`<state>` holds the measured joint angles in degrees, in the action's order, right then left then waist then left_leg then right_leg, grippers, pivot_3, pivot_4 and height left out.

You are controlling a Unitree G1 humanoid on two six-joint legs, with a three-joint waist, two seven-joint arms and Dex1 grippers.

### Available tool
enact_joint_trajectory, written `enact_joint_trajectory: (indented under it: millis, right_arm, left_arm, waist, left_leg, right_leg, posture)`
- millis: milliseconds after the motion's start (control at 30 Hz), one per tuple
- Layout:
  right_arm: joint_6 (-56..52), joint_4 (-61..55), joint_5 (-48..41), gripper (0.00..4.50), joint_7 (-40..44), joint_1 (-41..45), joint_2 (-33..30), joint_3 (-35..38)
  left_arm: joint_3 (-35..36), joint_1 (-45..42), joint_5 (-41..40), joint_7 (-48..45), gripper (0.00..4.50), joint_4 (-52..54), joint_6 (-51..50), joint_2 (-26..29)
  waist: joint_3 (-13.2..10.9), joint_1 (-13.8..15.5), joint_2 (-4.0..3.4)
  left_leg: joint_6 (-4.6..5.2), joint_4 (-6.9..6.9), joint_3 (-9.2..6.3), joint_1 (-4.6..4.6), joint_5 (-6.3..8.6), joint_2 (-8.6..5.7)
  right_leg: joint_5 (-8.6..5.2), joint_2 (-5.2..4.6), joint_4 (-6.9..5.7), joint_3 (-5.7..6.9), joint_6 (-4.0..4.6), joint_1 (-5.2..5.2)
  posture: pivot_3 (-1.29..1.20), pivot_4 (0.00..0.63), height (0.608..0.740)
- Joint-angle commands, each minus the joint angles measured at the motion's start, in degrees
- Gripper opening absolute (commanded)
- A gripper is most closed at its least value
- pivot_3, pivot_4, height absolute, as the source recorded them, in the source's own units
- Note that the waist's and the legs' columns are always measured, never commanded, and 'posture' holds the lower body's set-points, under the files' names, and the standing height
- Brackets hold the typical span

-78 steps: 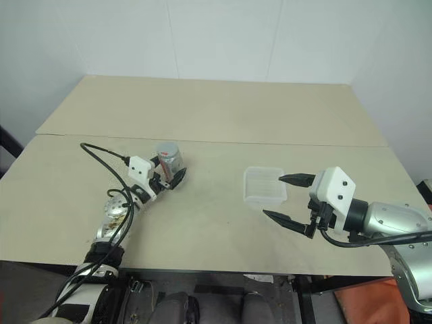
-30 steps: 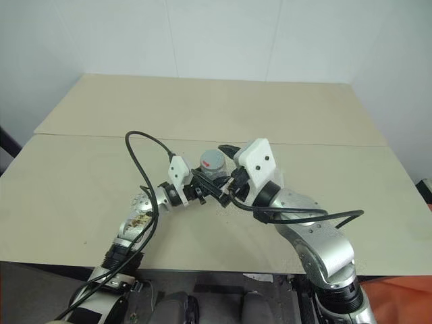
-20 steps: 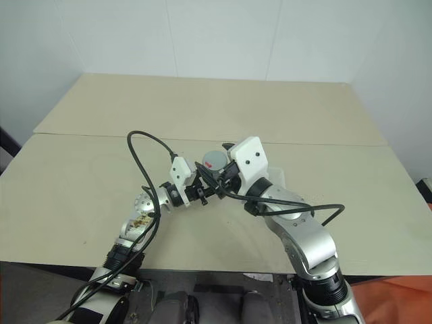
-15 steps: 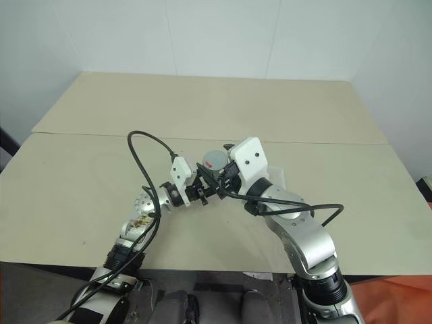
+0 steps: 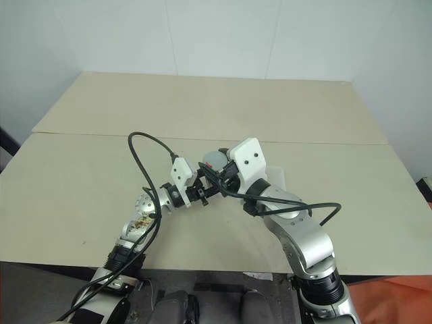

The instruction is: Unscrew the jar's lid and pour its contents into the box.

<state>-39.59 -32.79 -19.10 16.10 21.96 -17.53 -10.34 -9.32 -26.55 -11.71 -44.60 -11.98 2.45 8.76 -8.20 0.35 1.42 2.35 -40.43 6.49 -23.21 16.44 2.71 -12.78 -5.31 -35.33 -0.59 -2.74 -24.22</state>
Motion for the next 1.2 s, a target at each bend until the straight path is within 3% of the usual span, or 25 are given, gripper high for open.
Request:
enact_joint_trajectory:
  millis: [33, 500, 867, 1000, 1200]
  right_arm:
    - [1.52, -0.85, 0.53, 2.78, 1.37, -0.29, -1.24, 1.87]
    - [9.07, 4.01, -11.89, 2.78, 27.07, -0.16, -13.52, 7.52]
    - [16.11, 20.62, -17.97, 2.78, 55.17, 7.46, -21.00, 6.06]
    - [19.98, 26.85, -15.92, 2.78, 60.71, 10.91, -20.80, 4.58]
    - [19.78, 30.11, -17.31, 2.78, 60.98, 14.63, -17.89, 5.59]
  left_arm:
    - [0.72, 0.03, -2.84, -2.31, 2.04, 3.59, 0.07, 0.50]
    - [0.81, 4.05, -13.96, -18.49, 2.04, 13.37, -5.91, 7.63]
    - [2.24, 3.89, -17.18, -24.80, 2.04, 15.30, -7.12, 8.97]
    - [1.84, 4.06, -17.14, -24.90, 2.04, 15.45, -6.80, 9.10]
    - [0.99, 4.45, -15.79, -24.26, 2.04, 14.66, -5.76, 8.86]
  waist:
    - [0.00, 0.00, 0.00]
    - [0.00, -0.12, 0.00]
    - [0.00, 0.09, 0.00]
    - [0.00, 0.17, 0.00]
    - [0.00, 0.19, 0.00]
  left_leg:
    - [0.00, 0.00, 0.00, 0.00, 0.00, 0.00]
    - [0.02, 0.00, -0.06, 0.05, 0.01, 0.02]
    - [0.04, -0.05, -0.07, 0.06, 0.02, 0.01]
    - [0.04, -0.06, -0.06, 0.05, 0.02, 0.01]
    - [0.04, -0.21, -0.06, 0.03, 0.02, 0.04]
  right_leg:
    - [0.00, 0.00, 0.00, 0.00, 0.00, 0.00]
    - [0.00, 0.01, 0.00, -0.01, 0.00, 0.05]
    - [0.01, 0.01, 0.00, -0.02, 0.00, 0.07]
    - [0.01, 0.01, -0.01, -0.03, 0.00, 0.05]
    - [0.01, 0.03, -0.09, -0.02, 0.00, 0.05]
  posture:
    - [0.00, 0.150, 0.740]
    - [0.00, 0.150, 0.740]
    - [0.00, 0.150, 0.740]
    - [0.00, 0.150, 0.740]
    - [0.00, 0.150, 0.740]
